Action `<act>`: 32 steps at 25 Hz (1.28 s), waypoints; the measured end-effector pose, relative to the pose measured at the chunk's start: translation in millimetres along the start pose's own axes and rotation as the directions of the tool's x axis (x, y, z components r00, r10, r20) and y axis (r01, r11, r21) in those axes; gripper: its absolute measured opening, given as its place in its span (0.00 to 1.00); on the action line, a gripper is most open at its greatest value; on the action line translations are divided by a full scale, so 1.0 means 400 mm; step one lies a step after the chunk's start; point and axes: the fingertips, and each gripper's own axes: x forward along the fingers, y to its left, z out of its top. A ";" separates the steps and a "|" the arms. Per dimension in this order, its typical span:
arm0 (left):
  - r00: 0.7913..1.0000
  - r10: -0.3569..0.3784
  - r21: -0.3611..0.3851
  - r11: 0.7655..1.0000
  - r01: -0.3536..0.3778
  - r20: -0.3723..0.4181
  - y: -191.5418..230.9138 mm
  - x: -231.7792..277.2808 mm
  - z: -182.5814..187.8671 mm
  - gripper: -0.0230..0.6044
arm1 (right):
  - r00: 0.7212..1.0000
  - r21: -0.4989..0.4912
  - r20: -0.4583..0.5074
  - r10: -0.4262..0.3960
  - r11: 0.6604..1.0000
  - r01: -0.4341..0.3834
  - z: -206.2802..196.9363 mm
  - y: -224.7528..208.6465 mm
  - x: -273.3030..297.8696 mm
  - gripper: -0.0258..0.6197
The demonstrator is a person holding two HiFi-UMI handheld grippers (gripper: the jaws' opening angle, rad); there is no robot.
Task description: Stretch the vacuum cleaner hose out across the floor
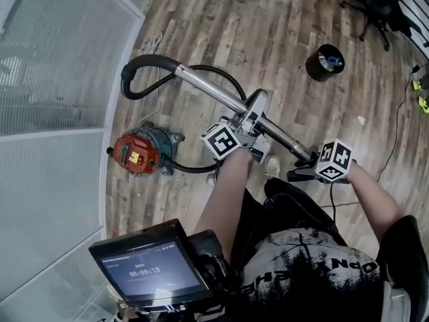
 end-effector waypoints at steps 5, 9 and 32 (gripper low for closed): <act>0.993 -0.038 0.053 0.998 0.045 -0.112 -0.136 0.164 -0.122 0.13 | 0.988 -0.025 0.111 -0.106 0.994 0.109 -0.083 -0.013 -0.139 0.16; 0.979 -0.075 0.052 0.995 0.086 -0.191 -0.202 0.218 -0.166 0.13 | 0.962 0.013 0.171 -0.211 0.977 0.212 -0.092 0.003 -0.185 0.16; 0.614 -0.480 -0.262 0.872 0.414 -0.627 -0.700 0.446 -0.952 0.12 | 0.656 0.564 0.280 -0.701 0.673 0.479 -0.589 0.321 -0.419 0.16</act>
